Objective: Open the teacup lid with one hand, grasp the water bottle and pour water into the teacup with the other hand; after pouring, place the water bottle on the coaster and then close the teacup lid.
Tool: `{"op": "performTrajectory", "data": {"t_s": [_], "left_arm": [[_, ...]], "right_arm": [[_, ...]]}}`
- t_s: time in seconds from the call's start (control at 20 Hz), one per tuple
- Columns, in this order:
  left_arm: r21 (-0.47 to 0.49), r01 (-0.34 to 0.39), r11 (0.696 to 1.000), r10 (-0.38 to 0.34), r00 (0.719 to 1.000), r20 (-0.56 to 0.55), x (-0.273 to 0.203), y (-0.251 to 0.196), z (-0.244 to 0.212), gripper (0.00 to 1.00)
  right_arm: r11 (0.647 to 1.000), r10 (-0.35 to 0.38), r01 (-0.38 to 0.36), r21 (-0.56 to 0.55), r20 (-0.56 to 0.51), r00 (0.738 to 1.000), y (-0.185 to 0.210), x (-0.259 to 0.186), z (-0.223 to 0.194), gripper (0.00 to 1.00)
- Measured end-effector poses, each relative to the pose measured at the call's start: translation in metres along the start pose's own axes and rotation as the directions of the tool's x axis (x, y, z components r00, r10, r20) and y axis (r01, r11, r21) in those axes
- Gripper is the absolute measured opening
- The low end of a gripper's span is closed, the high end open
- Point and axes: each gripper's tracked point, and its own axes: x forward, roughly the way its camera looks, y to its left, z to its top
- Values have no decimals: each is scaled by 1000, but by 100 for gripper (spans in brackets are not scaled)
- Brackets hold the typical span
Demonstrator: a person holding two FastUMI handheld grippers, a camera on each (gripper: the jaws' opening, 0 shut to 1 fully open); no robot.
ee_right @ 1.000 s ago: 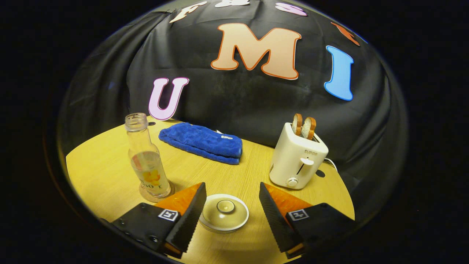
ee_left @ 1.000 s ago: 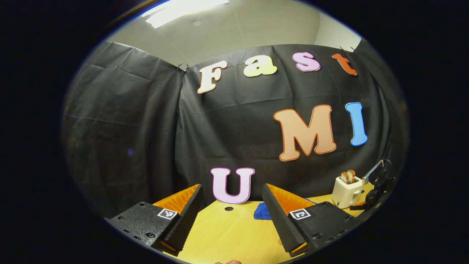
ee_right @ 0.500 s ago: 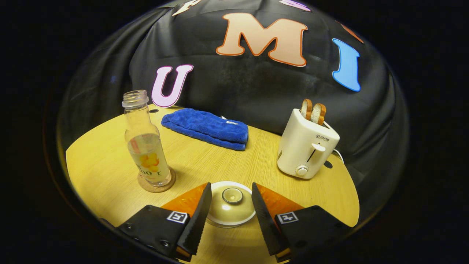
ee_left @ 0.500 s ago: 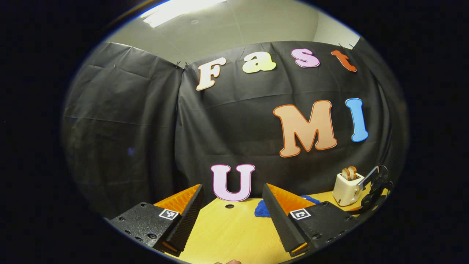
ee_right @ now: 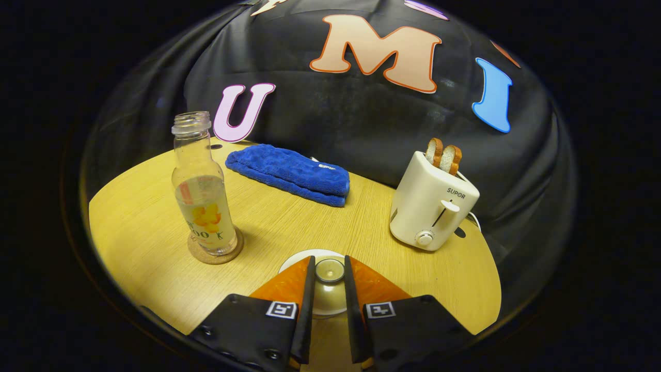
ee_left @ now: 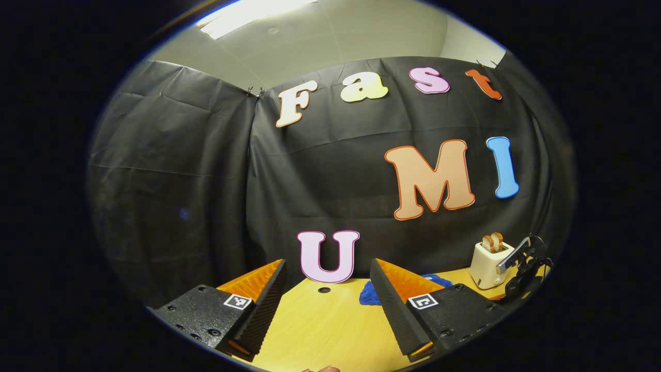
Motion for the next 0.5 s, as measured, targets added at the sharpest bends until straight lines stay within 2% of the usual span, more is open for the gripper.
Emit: {"op": "performTrajectory", "data": {"t_s": [0.1,0.15,0.3,0.5], "left_arm": [[-1,5,1000,-5,1000,-3,0,-2,-1,93],[-2,8,1000,-8,1000,-6,0,-3,-3,93],[-14,34,999,-34,999,-22,1,-9,-10,94],[-28,94,995,-95,995,-37,4,-26,-28,94]], "right_arm": [[1000,-7,7,-4,-1,1000,-1,4,-1,34],[1000,-4,4,-5,1,1000,0,2,0,28],[1000,19,-19,16,8,1000,4,-2,5,31],[999,18,-20,49,44,999,-1,-16,28,28]]}}
